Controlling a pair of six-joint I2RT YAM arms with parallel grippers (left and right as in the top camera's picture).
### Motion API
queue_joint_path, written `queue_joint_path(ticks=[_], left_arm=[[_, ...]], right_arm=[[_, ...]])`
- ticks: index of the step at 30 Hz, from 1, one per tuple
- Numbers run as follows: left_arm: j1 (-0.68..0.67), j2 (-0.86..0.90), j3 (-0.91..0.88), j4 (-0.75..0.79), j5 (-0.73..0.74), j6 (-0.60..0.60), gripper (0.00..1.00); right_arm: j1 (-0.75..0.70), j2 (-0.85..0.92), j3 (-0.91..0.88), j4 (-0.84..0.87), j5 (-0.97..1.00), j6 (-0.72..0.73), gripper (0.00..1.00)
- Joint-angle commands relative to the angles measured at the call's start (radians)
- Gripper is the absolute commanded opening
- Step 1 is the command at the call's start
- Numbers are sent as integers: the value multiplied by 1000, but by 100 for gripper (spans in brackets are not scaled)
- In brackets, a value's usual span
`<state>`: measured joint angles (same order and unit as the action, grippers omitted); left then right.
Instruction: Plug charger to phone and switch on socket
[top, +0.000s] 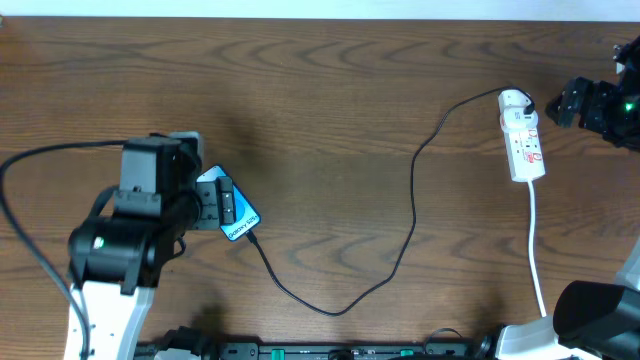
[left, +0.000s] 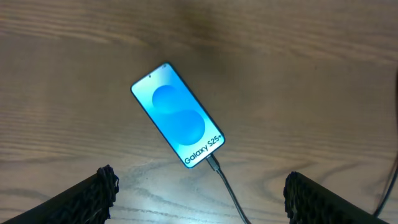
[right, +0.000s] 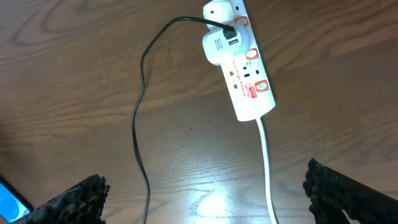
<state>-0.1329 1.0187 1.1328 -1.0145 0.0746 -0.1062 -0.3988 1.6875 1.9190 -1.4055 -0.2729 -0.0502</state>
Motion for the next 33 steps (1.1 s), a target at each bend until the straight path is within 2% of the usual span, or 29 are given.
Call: queue_joint_path(ticks=[1,20,25,33], left_arm=[[-1,-51,-15,-2,-12,8,88],[2,-200,-40,17,-12,8,88],[45,-256,-124,147,-16,9,88],[80,-391,-360,425,-16,9,88]], right_arm=[[-1,-12,-2,-2,-9,12,99],[-1,-12,-2,-2,-9,12,99],[-1,-12,-2,-2,-9,12,99],[-1,-12,-2,-2,-9,12,99]])
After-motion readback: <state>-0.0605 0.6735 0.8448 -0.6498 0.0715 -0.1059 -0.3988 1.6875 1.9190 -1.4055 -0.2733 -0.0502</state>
